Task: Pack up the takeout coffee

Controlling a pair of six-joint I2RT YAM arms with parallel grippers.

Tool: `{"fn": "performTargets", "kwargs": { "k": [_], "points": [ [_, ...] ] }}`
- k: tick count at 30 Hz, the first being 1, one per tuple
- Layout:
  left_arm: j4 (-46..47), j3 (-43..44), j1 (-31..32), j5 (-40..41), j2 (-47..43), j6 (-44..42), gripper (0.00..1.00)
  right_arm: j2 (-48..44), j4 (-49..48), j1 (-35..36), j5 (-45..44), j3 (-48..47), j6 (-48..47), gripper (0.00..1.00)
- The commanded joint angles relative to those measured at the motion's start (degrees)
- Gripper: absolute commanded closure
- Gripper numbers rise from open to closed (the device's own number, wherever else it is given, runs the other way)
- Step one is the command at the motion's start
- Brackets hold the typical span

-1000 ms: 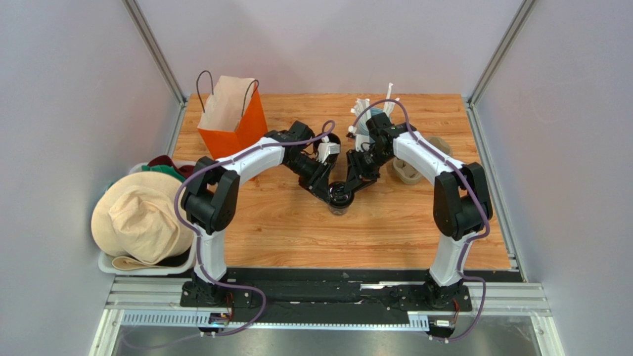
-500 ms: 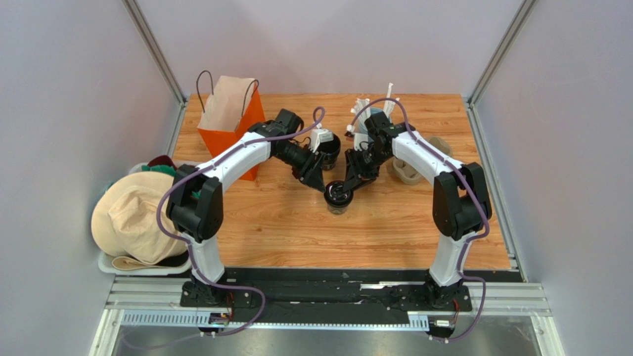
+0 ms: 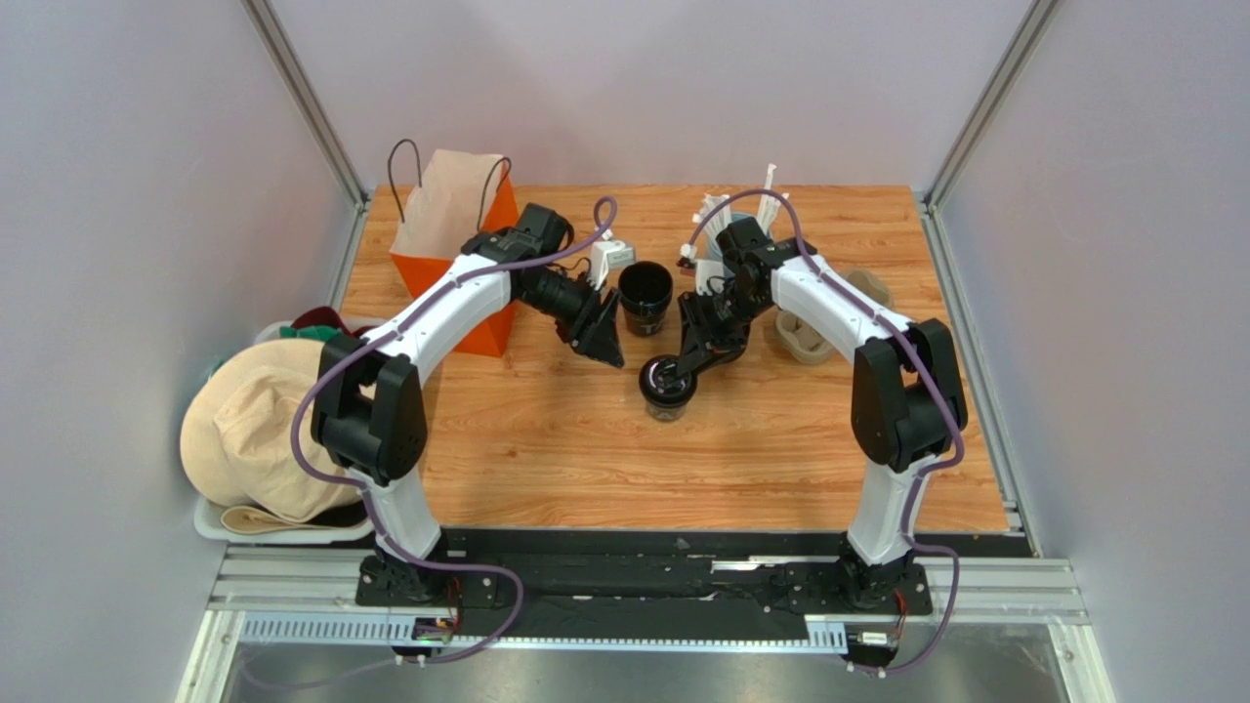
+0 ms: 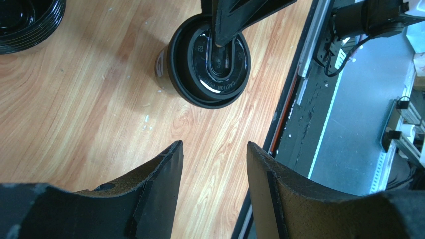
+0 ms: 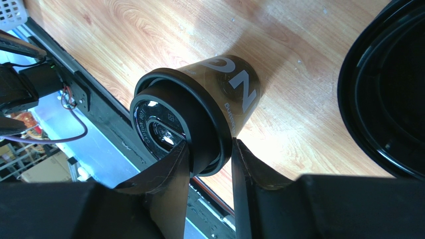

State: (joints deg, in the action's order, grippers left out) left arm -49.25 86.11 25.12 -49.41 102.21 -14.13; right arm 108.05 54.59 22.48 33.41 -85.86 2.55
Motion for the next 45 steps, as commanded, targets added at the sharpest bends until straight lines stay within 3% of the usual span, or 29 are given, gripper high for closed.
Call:
{"fn": "performTargets", "kwargs": {
  "k": [1, 10, 17, 24, 28, 31, 38, 41, 42, 44, 45],
  "points": [
    [-1.3, 1.5, -0.6, -1.7, -1.3, -2.7, 0.41, 0.2, 0.3, 0.3, -7.4, -2.0, -2.4, 0.61],
    [-1.6, 1.2, -0.7, -2.4, -1.8, -3.0, 0.41, -0.2, 2.9, 0.3, -7.9, -4.6, -4.7, 0.47],
    [-2.1, 1.5, -0.7, -2.6, -2.6, -3.4, 0.41, -0.7, 4.4, 0.3, -5.6, -6.2, -5.6, 0.46],
    [-3.1, 2.1, -0.7, -2.5, -2.7, -4.1, 0.41, -2.6, 5.5, 0.9, -4.6, -8.6, -6.1, 0.51],
    [-5.5, 3.7, -1.1, -2.2, -3.0, -4.9, 0.41, -3.7, 7.2, 2.0, -9.0, -10.8, -8.2, 0.58],
    [-13.3, 8.2, -1.7, -0.4, -2.4, -7.0, 0.4, -5.0, 7.8, 2.8, -12.4, -11.3, -10.1, 0.63],
    [-20.7, 18.4, -7.2, 1.9, -6.5, -8.5, 0.28, -5.0, 7.4, 4.7, -17.6, -10.7, -11.5, 0.72],
    [-21.4, 19.7, -9.2, 3.4, -9.0, -8.2, 0.22, -4.2, 6.8, 5.8, -19.0, -10.6, -11.8, 0.74],
    [-21.3, 19.7, -9.7, 3.7, -10.6, -7.8, 0.15, -4.0, 6.5, 6.4, -19.1, -10.5, -11.8, 0.74],
    [-20.4, 19.2, -10.9, 6.8, -12.1, -6.9, 0.15, -3.9, 5.7, 7.0, -20.2, -9.9, -11.9, 0.74],
    [-20.0, 18.8, -11.2, 8.0, -13.7, -5.8, 0.09, -3.9, 5.3, 7.5, -20.6, -9.6, -11.9, 0.73]
  ]
}}
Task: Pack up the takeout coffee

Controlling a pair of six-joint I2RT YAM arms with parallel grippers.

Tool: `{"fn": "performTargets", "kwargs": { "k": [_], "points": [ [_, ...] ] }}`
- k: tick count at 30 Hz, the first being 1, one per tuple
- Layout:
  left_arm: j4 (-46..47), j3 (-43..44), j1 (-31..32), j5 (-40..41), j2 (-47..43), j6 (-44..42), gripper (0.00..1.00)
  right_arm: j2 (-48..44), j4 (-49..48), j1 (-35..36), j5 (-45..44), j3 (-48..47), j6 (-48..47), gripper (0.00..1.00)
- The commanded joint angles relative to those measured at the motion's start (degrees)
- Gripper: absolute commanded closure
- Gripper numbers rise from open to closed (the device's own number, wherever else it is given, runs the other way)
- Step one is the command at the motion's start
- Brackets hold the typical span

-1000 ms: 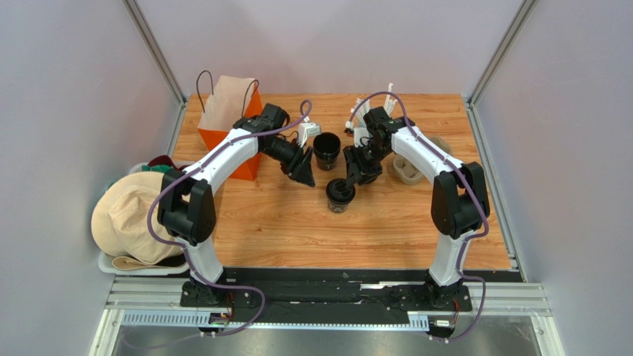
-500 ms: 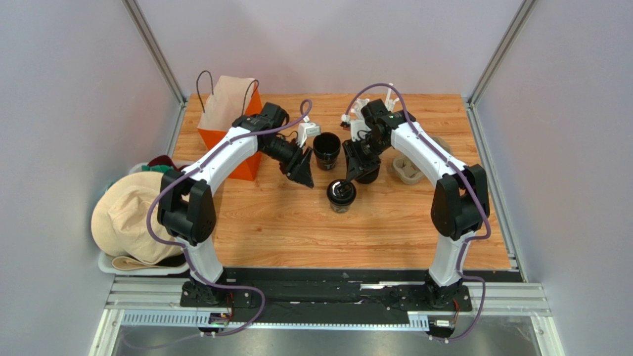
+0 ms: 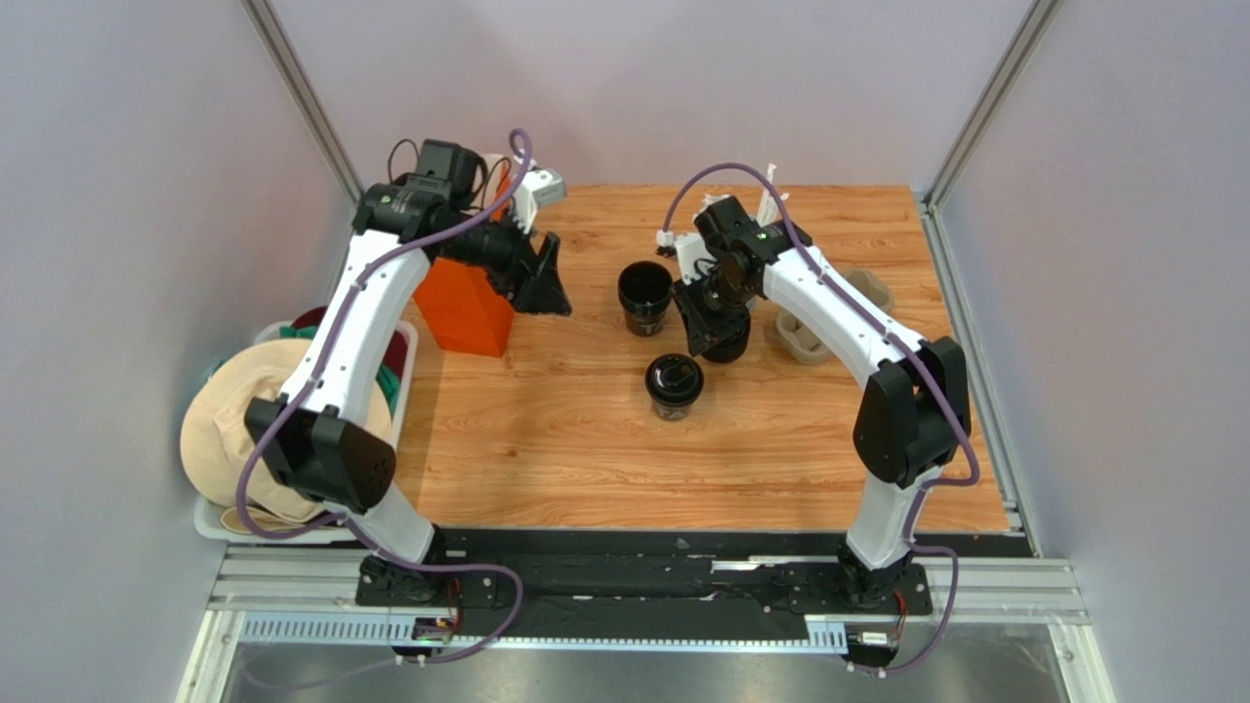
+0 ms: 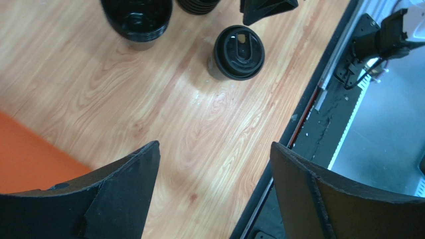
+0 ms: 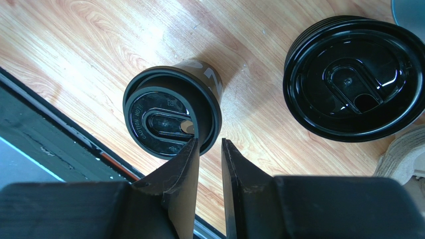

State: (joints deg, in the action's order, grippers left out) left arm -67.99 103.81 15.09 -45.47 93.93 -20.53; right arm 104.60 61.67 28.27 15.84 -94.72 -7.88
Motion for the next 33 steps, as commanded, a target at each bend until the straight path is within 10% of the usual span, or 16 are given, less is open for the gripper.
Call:
{"fn": "performTargets", "kwargs": {
  "k": [1, 18, 33],
  "points": [
    [-0.4, 0.6, -1.7, 6.3, -6.2, 0.7, 0.09, -0.5, -2.6, 1.9, -3.7, -0.4, -1.4, 0.72],
    [6.2, -8.5, -2.3, 14.1, -16.9, 2.5, 0.03, 0.1, -6.1, 3.6, -5.9, 3.9, -1.7, 0.66],
    [7.7, -10.1, -2.4, 14.6, -17.6, 3.3, 0.03, -0.3, -5.9, 5.0, -6.7, 4.8, -2.2, 0.92]
  ]
}}
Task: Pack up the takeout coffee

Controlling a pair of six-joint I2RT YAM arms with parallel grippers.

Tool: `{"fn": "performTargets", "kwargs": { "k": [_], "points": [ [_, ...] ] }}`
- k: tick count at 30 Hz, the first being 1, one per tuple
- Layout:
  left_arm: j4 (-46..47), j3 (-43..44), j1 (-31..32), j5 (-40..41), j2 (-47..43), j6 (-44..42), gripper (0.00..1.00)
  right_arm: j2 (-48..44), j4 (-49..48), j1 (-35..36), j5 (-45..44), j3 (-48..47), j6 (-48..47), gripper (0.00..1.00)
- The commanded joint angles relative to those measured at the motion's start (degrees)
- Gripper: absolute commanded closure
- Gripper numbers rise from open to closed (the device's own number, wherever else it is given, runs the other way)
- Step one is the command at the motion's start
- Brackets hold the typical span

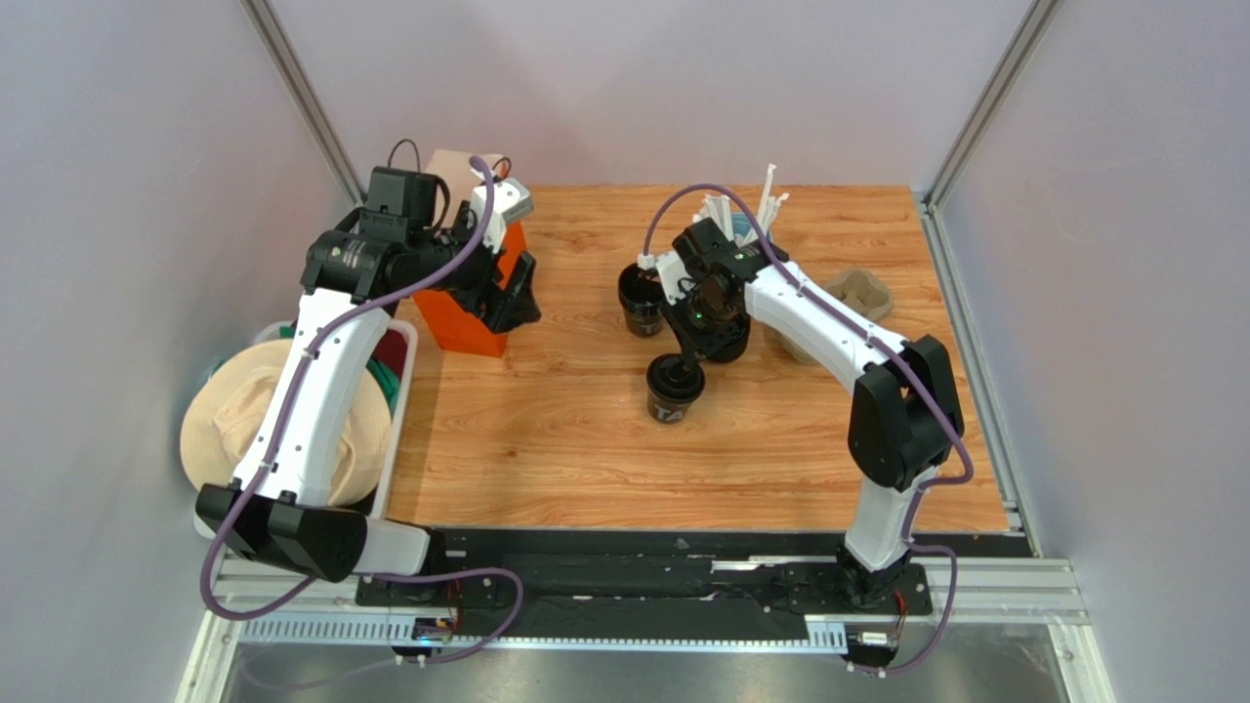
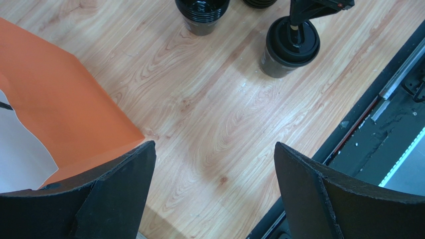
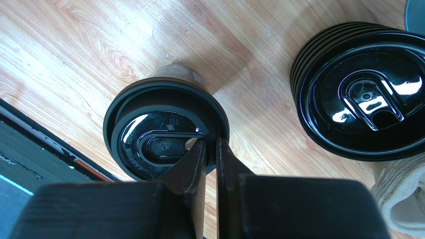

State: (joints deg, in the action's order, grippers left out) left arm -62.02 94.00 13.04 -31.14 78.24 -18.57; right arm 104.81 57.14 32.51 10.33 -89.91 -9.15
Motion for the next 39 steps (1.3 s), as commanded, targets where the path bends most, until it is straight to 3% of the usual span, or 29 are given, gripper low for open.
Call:
{"fn": "performTargets", "kwargs": {
  "k": [1, 4, 12, 18, 25, 39],
  "points": [
    [1.9, -0.3, -0.4, 0.5, -1.9, 1.4, 0.03, -0.7, -1.4, 1.0, -1.4, 0.0, -1.0, 0.95],
    [2.8, -0.9, -0.5, 1.2, -1.8, 2.0, 0.02, -1.1, -1.0, 1.2, -1.6, -0.4, -1.2, 1.0],
    [4.2, 2.0, -2.2, 5.0, -2.8, 2.8, 0.01, -4.9, 1.3, 1.3, -0.7, -2.0, -2.6, 1.0],
    [6.8, 7.0, -3.7, 12.9, -3.4, 0.1, 0.01, -9.0, 3.6, 1.3, 0.0, -4.7, -4.8, 1.0],
    [12.9, 6.6, -3.8, 20.4, -3.4, -1.1, 0.01, -11.6, 5.3, 1.2, 0.5, -9.3, -5.3, 1.0],
    [16.1, 7.7, -4.2, 23.0, 8.2, -2.6, 0.19, -18.3, 6.9, -0.3, 3.9, -17.1, -5.0, 1.0]
  ]
}}
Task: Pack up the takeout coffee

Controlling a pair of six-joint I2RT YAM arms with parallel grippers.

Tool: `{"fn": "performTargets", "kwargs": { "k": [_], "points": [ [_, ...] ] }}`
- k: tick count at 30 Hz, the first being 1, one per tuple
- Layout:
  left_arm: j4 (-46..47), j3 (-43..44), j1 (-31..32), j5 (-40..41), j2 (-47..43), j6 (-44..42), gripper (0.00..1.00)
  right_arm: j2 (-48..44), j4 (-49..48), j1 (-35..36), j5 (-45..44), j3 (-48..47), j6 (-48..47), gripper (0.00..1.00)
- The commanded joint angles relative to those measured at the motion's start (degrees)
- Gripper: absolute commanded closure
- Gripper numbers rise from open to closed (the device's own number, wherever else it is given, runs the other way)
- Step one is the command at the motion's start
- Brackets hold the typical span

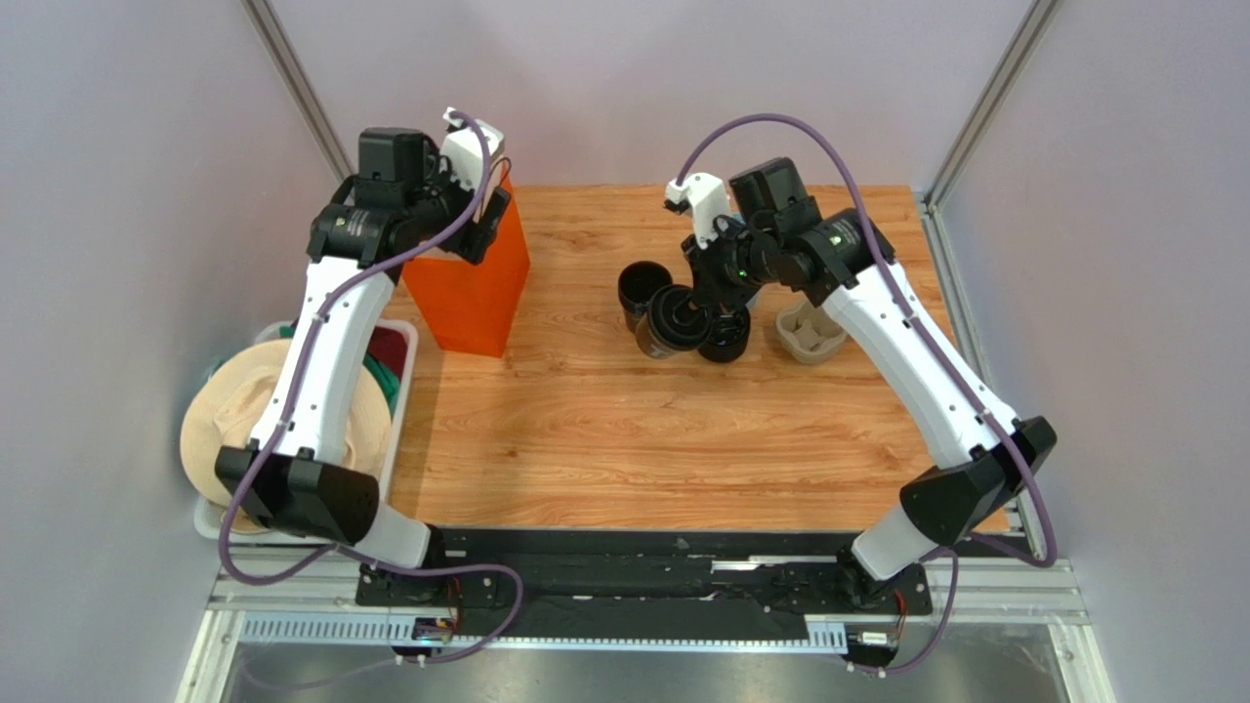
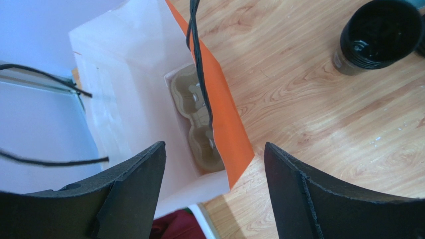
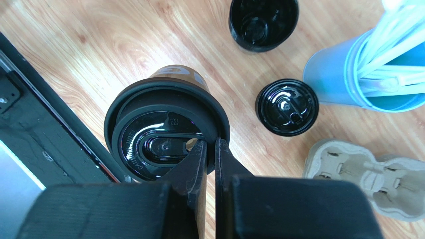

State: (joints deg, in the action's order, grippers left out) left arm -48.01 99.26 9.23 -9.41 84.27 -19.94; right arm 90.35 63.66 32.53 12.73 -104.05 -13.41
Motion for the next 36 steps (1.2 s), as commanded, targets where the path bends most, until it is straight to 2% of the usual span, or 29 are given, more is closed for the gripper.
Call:
{"fn": "performTargets", "kwargs": {
  "k": [1, 5, 11, 19, 22, 27, 36],
  "points": [
    [2.2, 2.5, -0.4, 1.4, 2.6, -1.4, 0.21, -4.3, 0.4, -0.5, 1.4, -3.2, -0.8, 1.0],
    [3.0, 1.6, -0.4, 1.8, 3.9, -1.9, 0.27, -7.0, 0.6, -0.9, 1.9, -3.3, -0.7, 1.0],
    [3.7, 0.1, -0.4, 1.3, 5.2, -1.9, 0.44, -9.5, 0.9, -1.2, 2.0, -4.1, -1.1, 1.0],
    [3.2, -2.4, -0.4, -0.3, 6.0, -1.4, 0.46, -11.6, 0.9, -2.0, 2.5, -4.6, -1.2, 1.0],
    [3.5, -3.5, -0.4, 0.2, 6.4, -1.7, 0.5, -12.1, 0.9, -2.2, 2.8, -4.6, -1.4, 1.0],
    [4.1, -4.1, -0.4, -0.1, 7.1, -1.5, 0.67, -12.4, 0.8, -2.4, 3.4, -4.3, -1.5, 1.0],
    [3.3, -4.1, -0.4, -0.9, 6.3, -1.3, 0.85, -12.8, 0.2, -3.6, 3.4, -4.4, -1.0, 1.0]
  ]
}}
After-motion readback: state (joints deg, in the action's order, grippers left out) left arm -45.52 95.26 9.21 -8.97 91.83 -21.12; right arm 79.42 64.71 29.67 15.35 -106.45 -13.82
